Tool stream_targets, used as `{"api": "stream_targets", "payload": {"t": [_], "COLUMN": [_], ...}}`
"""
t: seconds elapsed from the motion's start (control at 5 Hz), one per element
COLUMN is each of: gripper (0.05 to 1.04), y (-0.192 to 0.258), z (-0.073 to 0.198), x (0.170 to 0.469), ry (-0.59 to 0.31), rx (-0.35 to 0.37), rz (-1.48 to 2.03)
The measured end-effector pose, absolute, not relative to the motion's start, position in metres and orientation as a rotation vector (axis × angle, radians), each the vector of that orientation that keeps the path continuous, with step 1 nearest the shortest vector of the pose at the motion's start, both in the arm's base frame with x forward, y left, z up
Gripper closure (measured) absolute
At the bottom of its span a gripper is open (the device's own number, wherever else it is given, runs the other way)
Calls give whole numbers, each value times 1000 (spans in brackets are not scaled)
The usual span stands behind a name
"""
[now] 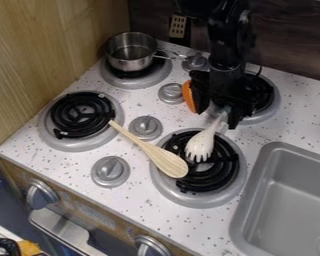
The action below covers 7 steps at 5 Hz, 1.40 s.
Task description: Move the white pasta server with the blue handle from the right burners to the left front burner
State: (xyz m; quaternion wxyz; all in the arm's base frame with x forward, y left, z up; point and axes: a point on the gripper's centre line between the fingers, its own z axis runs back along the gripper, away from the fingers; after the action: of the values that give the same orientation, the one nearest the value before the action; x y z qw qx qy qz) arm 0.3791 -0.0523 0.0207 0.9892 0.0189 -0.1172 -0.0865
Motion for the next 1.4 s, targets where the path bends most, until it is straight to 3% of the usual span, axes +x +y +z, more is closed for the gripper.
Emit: {"api": "stream_targets", "payload": {"t": [0.2, 0.4, 0.8, 1.0, 1.4], "gripper": [83, 147, 741, 917, 949], "y": [-49, -48, -47, -48, -60], "z": [12, 8, -1, -1, 4], "x": [381, 383, 380, 378, 372], "ry": [-229, -252, -251, -236, -176], "rx": [17, -11, -8, -13, -7], "rz": [-157, -118, -61, -61, -61]}}
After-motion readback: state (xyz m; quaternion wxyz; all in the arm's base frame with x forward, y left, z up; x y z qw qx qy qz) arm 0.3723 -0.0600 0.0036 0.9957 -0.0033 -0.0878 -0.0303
